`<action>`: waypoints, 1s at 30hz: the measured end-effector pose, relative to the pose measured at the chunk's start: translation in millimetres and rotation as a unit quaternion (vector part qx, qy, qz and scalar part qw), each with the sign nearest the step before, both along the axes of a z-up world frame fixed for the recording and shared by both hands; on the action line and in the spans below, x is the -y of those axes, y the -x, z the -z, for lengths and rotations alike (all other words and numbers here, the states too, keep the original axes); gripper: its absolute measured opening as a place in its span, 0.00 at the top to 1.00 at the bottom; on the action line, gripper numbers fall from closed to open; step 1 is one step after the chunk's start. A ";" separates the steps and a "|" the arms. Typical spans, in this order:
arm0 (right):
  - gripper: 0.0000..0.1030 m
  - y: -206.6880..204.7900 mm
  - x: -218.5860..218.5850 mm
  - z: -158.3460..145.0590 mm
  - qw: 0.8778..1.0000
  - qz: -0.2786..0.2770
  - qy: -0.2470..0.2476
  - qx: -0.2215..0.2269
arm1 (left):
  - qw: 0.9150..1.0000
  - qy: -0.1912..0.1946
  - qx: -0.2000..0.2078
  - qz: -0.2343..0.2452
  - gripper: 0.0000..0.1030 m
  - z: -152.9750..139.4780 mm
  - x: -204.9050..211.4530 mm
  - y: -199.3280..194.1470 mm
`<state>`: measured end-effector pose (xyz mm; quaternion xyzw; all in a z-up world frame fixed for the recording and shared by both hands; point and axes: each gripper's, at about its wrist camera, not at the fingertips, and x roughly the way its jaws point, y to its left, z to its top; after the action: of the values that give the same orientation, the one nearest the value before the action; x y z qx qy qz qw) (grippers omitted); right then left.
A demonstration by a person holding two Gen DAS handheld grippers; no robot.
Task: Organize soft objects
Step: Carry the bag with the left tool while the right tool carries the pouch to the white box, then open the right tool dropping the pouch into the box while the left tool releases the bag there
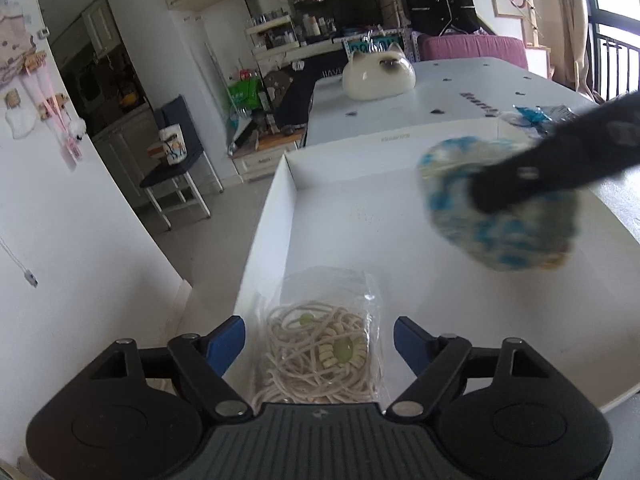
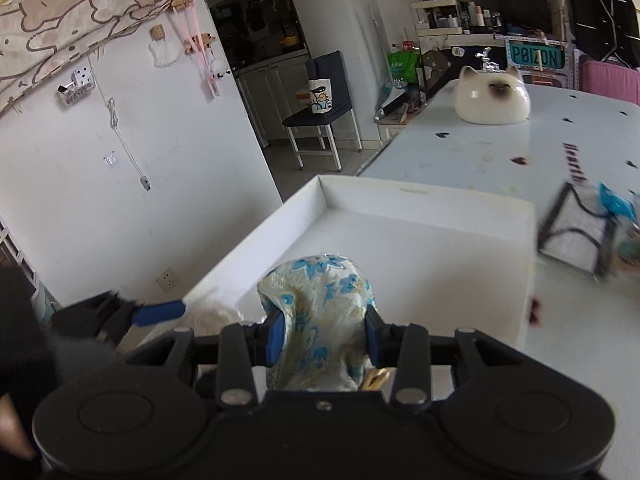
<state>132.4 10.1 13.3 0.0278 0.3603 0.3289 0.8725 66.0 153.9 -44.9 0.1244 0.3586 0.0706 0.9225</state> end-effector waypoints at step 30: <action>0.82 -80.5 -65.2 56.1 0.981 0.014 -0.097 -0.168 | 0.995 0.089 -0.009 0.052 0.67 -7.5 -27.7 -3.6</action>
<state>212.9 75.3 -42.8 0.1718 0.4677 0.3410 0.7971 69.5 181.7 -37.4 0.0611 0.3645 -0.0103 0.9291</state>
